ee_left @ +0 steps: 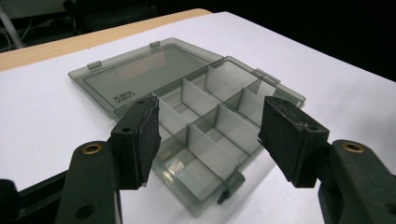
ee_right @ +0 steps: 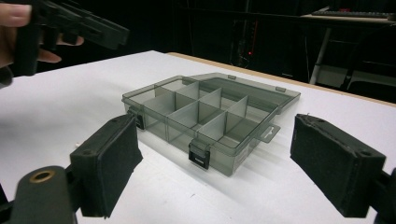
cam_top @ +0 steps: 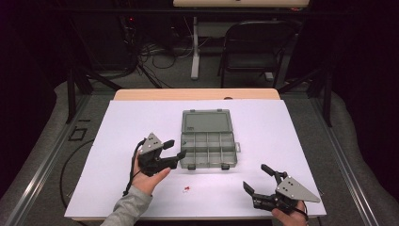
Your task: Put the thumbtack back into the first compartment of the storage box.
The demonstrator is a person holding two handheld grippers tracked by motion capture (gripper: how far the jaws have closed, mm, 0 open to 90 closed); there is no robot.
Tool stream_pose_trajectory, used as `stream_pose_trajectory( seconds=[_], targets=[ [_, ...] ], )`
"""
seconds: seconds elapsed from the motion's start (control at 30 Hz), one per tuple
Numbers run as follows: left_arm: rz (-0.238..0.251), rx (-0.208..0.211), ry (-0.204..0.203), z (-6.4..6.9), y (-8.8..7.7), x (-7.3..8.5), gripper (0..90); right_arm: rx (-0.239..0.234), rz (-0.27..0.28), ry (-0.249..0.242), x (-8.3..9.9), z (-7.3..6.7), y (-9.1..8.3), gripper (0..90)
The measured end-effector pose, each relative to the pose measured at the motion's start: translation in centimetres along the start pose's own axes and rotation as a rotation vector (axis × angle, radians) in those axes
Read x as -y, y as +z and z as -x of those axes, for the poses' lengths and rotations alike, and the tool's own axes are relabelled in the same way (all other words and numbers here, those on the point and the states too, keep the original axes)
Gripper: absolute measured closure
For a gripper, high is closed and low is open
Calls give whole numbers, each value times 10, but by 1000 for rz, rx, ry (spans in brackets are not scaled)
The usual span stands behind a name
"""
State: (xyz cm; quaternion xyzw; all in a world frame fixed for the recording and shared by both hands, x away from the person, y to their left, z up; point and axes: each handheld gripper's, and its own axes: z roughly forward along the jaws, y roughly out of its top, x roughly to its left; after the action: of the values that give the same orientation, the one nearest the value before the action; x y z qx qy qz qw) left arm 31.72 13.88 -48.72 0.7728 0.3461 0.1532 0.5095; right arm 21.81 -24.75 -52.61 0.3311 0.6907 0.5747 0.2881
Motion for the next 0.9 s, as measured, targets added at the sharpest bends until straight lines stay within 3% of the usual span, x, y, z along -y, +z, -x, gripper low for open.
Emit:
stream_pose_trajectory(
  seconds=[0.23, 0.47, 0.67, 0.9],
  targets=[
    [5, 14, -15, 2, -25, 18, 378, -1, -1, 2, 0, 0, 0, 145],
    [7, -1, -9, 7, -43, 31, 378, 2, -4, 6, 0, -1, 1, 145],
    [2, -9, -7, 19, -51, 52, 378, -3, -7, 4, 0, -1, 1, 145],
    [12, 7, -2, 24, -47, 63, 403, -1, -5, 0, 0, -1, 1, 145]
  ],
)
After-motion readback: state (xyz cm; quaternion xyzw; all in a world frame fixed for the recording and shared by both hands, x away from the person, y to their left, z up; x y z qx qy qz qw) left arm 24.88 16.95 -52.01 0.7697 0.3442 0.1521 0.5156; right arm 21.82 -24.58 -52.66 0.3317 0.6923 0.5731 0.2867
